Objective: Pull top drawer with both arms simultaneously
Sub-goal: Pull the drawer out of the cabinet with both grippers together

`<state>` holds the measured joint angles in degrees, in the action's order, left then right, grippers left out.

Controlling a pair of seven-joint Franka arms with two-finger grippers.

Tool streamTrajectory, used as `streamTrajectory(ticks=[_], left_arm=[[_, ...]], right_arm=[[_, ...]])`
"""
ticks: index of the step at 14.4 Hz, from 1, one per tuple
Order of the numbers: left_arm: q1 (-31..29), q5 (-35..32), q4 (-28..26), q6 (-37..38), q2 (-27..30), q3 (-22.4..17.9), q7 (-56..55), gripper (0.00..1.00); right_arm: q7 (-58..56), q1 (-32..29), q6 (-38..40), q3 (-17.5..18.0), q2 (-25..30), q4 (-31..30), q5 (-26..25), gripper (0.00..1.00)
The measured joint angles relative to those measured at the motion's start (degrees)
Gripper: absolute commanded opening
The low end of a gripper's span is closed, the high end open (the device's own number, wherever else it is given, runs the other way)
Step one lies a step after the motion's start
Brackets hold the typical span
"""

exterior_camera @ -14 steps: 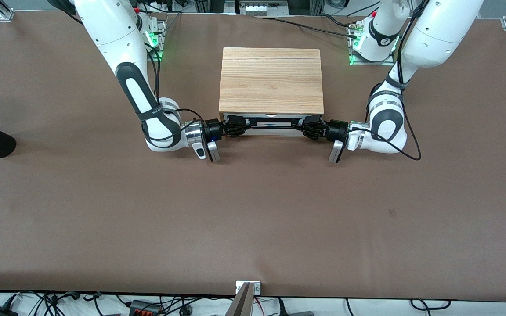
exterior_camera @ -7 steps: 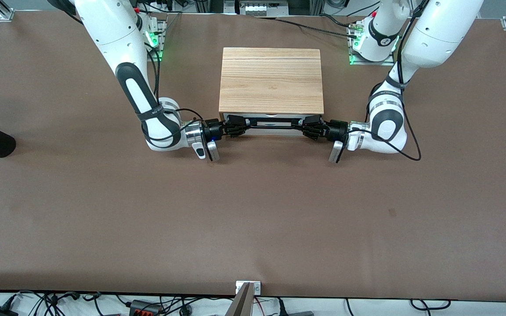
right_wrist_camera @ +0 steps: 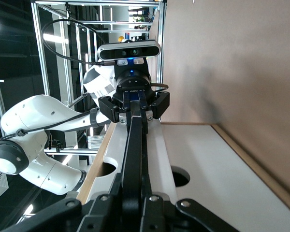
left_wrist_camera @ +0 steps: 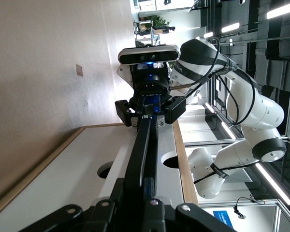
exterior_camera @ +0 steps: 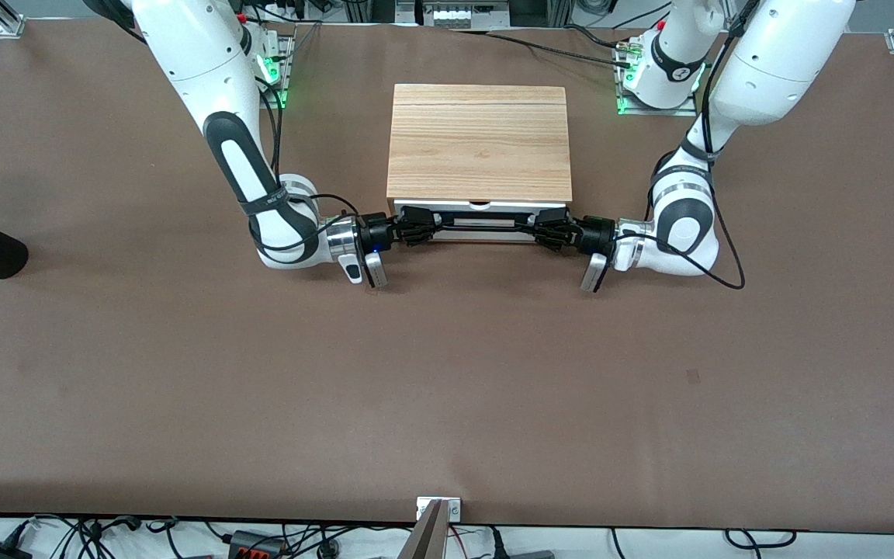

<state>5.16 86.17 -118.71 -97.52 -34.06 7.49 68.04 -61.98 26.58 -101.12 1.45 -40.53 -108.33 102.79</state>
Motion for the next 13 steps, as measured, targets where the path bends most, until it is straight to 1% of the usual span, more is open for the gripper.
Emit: streamTrajectory(ticks=[8, 13], left_arm=[[-0.97, 0.0, 7.4, 0.6, -4.35, -0.02, -1.31, 0.09], [-1.58, 0.0, 12.94, 0.58, -7.18, 0.0, -2.56, 0.09]], right_arm=[[1.74, -0.86, 0.38, -0.86, -4.46, 7.7, 0.53, 0.03], [2.78, -1.8, 0.17, -0.86, -7.84, 13.8, 1.05, 0.03]])
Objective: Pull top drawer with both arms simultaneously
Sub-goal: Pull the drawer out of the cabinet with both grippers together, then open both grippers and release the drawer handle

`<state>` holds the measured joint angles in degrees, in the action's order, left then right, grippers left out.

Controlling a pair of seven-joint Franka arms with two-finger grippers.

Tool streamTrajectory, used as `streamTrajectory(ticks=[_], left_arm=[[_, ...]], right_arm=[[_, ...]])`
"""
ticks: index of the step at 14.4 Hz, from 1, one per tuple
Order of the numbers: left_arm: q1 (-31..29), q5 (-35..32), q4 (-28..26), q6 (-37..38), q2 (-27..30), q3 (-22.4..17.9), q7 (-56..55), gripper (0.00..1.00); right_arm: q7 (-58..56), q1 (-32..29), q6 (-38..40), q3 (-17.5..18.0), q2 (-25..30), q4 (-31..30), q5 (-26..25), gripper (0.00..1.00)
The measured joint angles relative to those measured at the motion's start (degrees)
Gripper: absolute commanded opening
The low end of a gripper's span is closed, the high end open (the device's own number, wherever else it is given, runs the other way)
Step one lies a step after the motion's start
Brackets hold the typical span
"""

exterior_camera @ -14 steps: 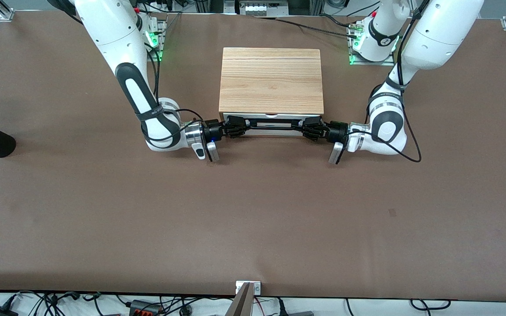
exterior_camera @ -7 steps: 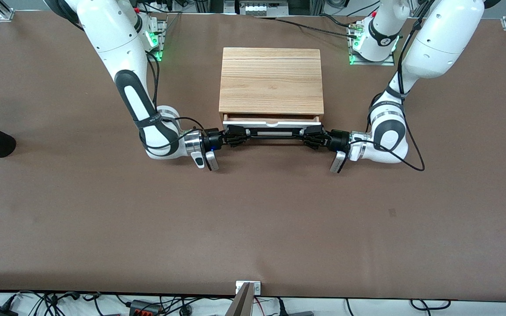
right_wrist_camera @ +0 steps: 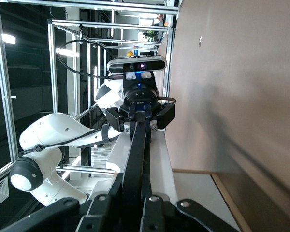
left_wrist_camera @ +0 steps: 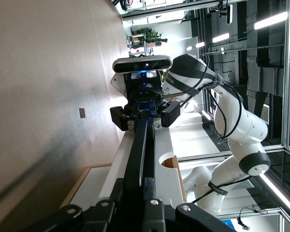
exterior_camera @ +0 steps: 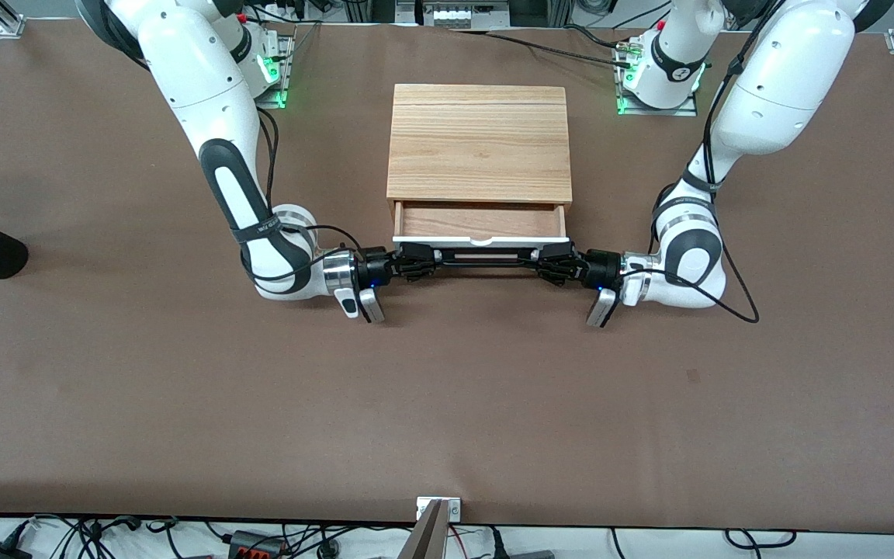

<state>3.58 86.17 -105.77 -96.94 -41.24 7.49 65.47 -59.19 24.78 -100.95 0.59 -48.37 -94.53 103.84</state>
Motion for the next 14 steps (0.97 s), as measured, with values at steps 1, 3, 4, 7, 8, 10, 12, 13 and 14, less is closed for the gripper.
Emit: streamTrajectory(ticks=[1, 3, 4, 7, 8, 10, 12, 13, 14], left_arm=[[-0.08, 0.0, 0.9, -0.01, -0.48, 0.0, -0.25, 0.09], [-0.16, 0.0, 2.31, -0.01, -1.35, 0.01, -0.73, 0.09], [-0.19, 0.0, 2.98, -0.01, -1.73, 0.03, -0.94, 0.09], [-0.27, 0.0, 4.45, -0.01, -2.65, 0.08, -1.33, 0.14], [-0.28, 0.0, 4.76, 0.01, -2.93, 0.1, -1.46, 0.25], [-0.42, 0.0, 5.33, -0.47, -3.35, 0.04, -0.18, 1.0], [-1.29, 0.0, 5.84, -0.68, -3.65, -0.17, 0.99, 1.0], [-1.77, 0.0, 5.87, -0.77, -3.78, -0.4, 1.29, 1.0], [-2.28, 0.0, 5.87, -0.7, -3.94, -0.55, 1.49, 1.0]], right_arm=[[0.15, -0.16, 0.04, 0.01, -0.68, 1.06, 0.0, 0.03], [0.44, -0.49, 0.09, 0.09, -1.65, 2.61, 0.02, 0.03], [0.56, -0.61, 0.05, 0.11, -1.98, 3.2, 0.05, 0.03], [0.83, -0.82, -0.05, 0.11, -2.77, 4.48, 0.09, 0.03], [0.87, -0.86, -0.05, 0.12, -2.98, 4.71, 0.14, 0.04], [0.92, -0.89, -0.27, 0.12, -3.18, 4.77, 0.22, 0.04], [0.98, -0.95, -0.15, 0.13, -3.23, 4.78, 0.27, 0.44], [0.97, -1.0, -0.01, 0.14, -3.2, 4.78, 0.27, 0.99], [0.7, -1.01, -0.11, 0.14, -3.27, 4.78, 0.27, 1.0]])
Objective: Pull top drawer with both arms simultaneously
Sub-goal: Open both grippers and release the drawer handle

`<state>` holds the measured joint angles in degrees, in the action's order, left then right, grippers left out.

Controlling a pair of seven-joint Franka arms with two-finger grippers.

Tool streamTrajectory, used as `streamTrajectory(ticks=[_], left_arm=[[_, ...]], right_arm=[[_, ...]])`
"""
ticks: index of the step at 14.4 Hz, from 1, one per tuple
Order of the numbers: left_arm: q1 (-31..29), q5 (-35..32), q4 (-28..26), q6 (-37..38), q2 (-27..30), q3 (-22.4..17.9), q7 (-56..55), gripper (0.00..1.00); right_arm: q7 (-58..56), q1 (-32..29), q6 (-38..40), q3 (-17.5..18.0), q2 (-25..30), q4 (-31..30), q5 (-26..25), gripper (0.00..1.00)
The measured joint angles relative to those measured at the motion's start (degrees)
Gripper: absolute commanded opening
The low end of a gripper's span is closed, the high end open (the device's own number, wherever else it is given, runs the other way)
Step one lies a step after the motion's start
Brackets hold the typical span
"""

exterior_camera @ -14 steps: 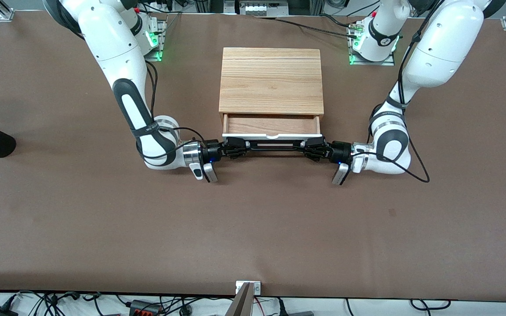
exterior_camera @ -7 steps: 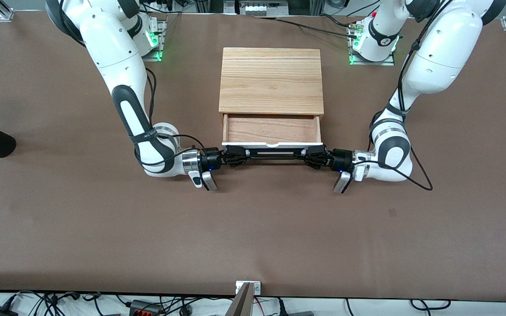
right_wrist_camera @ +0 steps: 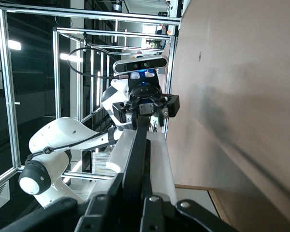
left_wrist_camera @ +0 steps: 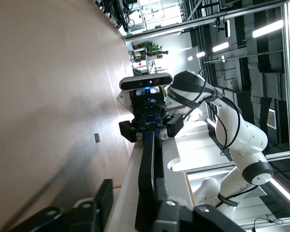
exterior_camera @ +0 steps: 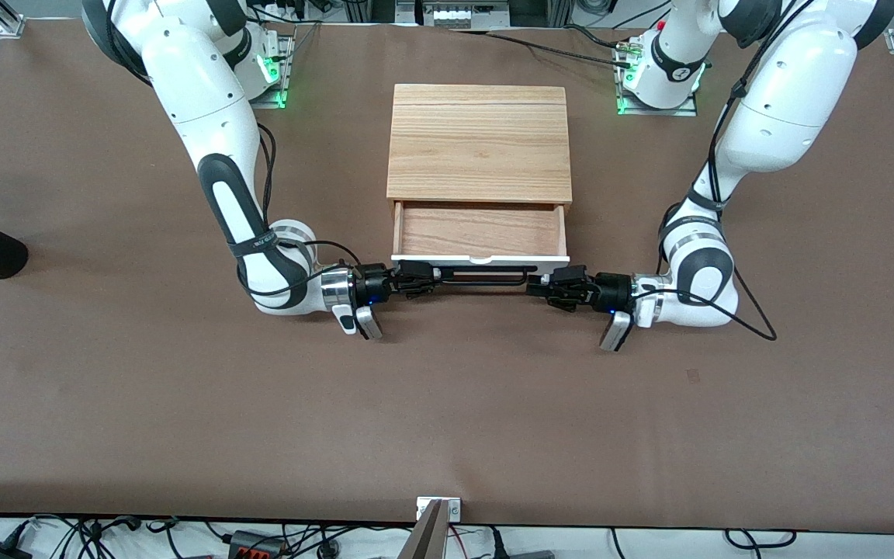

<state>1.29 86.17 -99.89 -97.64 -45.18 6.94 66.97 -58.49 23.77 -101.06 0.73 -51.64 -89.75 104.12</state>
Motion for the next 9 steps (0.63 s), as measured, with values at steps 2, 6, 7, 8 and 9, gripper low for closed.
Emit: streamTrajectory(ticks=[2, 6, 7, 8, 9], left_arm=[[-0.55, 0.0, 0.0, 0.12, -0.37, -0.05, 0.25, 1.0], [-0.55, 0.0, 0.19, 0.14, -0.48, -0.03, 0.36, 1.0], [-0.55, -0.01, 0.38, 0.14, -0.48, -0.03, 0.4, 1.0], [-0.56, -0.12, 0.73, 0.14, -0.45, -0.06, 0.41, 1.0], [-0.61, -0.76, 1.25, 0.15, -0.38, -0.19, 0.3, 1.0]], right_arm=[[0.34, 0.0, 0.0, 0.02, -0.07, 0.02, 0.19, 1.0], [0.6, -0.01, 0.0, 0.14, -0.07, 0.57, 0.25, 1.0], [0.72, -0.04, 0.0, 0.14, -0.06, 0.85, 0.25, 1.0], [0.86, -0.08, 0.0, 0.14, -0.06, 1.1, 0.25, 1.0], [1.03, -0.12, 0.0, 0.14, -0.06, 1.29, 0.25, 1.0]])
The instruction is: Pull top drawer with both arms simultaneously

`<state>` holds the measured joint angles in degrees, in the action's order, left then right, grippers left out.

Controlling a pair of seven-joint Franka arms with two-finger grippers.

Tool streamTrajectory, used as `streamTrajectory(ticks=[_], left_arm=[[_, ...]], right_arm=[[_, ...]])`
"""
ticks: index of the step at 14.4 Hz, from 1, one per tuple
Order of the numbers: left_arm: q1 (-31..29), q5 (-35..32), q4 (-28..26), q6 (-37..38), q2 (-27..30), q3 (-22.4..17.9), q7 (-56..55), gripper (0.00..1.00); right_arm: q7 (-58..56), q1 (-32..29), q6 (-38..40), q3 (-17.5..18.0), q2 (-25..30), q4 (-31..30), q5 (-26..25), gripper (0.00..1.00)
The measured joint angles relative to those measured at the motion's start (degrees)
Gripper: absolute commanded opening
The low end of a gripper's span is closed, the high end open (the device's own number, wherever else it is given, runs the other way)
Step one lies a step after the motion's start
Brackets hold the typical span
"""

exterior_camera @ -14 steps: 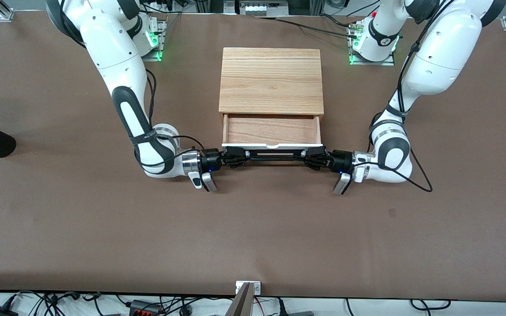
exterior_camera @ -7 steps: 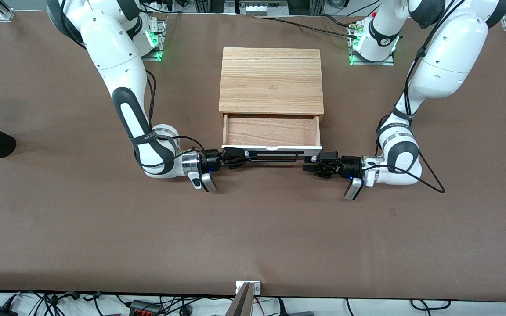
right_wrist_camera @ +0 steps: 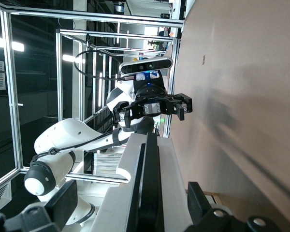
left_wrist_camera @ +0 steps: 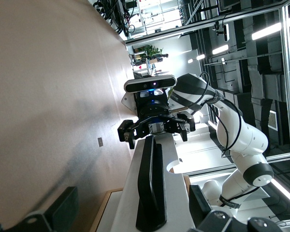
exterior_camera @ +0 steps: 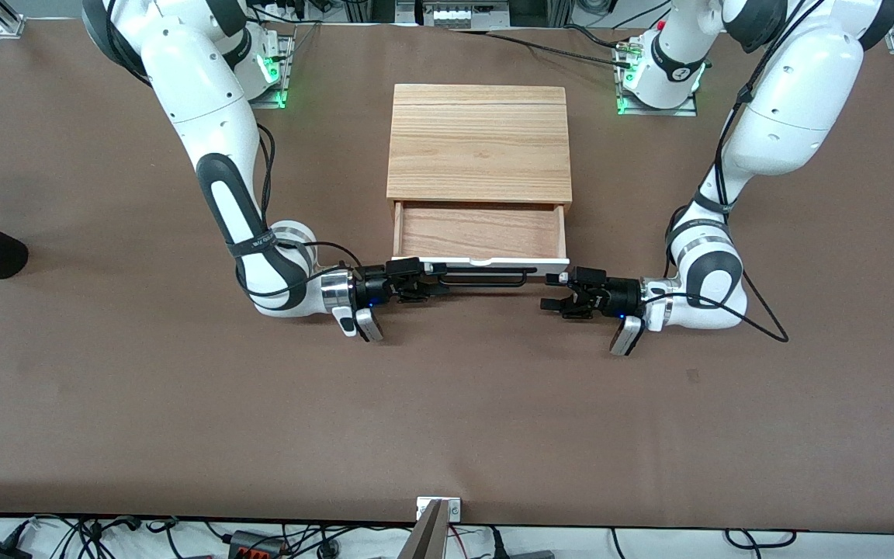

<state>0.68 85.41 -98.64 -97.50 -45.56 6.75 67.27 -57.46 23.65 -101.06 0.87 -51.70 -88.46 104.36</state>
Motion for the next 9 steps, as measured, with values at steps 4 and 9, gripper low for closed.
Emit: streamTrajectory(ticks=[4, 9], left_arm=[[-2.01, -5.87, 3.67, 1.65, 1.17, -0.62, -3.63, 1.0], [-7.35, -23.27, 13.63, 9.44, 2.19, -0.91, -14.96, 1.0]], right_arm=[[1.7, -0.23, 0.0, -0.1, 0.02, 1.38, 0.0, 1.0], [10.18, -0.71, 0.02, -2.32, 0.5, 6.59, -2.27, 1.0]])
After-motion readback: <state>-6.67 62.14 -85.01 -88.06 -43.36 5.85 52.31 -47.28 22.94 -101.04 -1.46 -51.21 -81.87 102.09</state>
